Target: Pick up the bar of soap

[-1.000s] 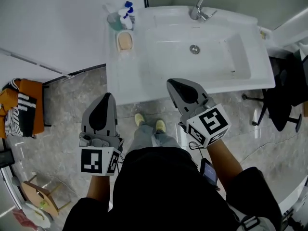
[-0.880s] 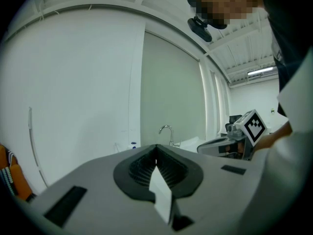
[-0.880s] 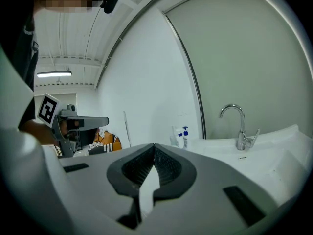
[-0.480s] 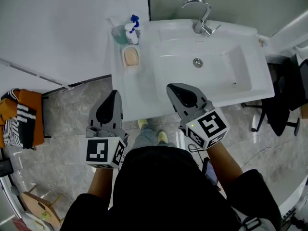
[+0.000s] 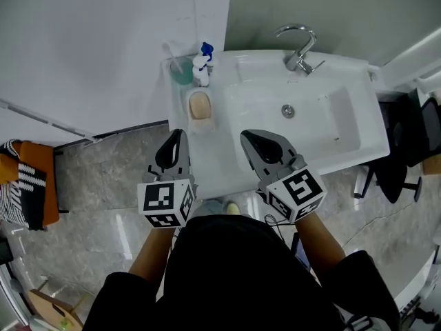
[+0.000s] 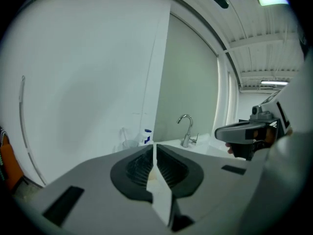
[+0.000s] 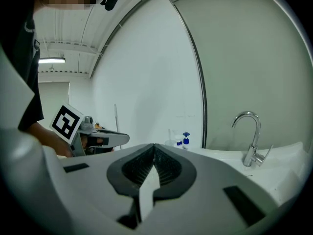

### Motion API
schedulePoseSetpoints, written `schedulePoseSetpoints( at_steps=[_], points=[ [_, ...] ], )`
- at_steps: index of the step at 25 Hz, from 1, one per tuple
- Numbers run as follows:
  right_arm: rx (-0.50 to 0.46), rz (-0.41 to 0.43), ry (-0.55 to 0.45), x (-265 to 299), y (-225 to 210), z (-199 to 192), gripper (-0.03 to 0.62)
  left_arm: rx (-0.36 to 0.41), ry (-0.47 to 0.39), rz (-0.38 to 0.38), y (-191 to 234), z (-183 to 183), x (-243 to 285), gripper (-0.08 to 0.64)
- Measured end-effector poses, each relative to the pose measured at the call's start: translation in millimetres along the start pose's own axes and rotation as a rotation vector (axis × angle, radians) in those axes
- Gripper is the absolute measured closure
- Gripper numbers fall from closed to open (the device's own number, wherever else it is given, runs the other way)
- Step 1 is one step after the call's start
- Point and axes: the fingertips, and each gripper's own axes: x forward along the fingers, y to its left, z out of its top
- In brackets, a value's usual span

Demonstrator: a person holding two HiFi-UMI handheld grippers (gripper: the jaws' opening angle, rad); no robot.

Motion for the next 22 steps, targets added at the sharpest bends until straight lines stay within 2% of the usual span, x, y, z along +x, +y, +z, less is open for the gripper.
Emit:
schedulePoseSetpoints(
  at_steps=[5,9,14,22],
  points=[
    [-0.015,-0.031,0.031,22.2,-0.9,1.6,0.586,-0.033,0.056,-0.027,14.5,-15.1,25.0,0.539],
    [-0.019,-0.061,0.054,29.8,-2.0,3.2,0.586,-0.059,0.116,-0.065,16.6,-28.3,47.5,0.444],
    [-0.029,-0.083,0.083,29.9,-11.7,3.4,0.586,-0.113,0.189,-0.061,16.4,-48.8,72.6,0.323],
    [-0.058,-0.060,0.094,36.2,-38.5,11.2,0.586,-0.127,0.247,-0.011,18.4,-65.9,96.9,0.321]
  ],
)
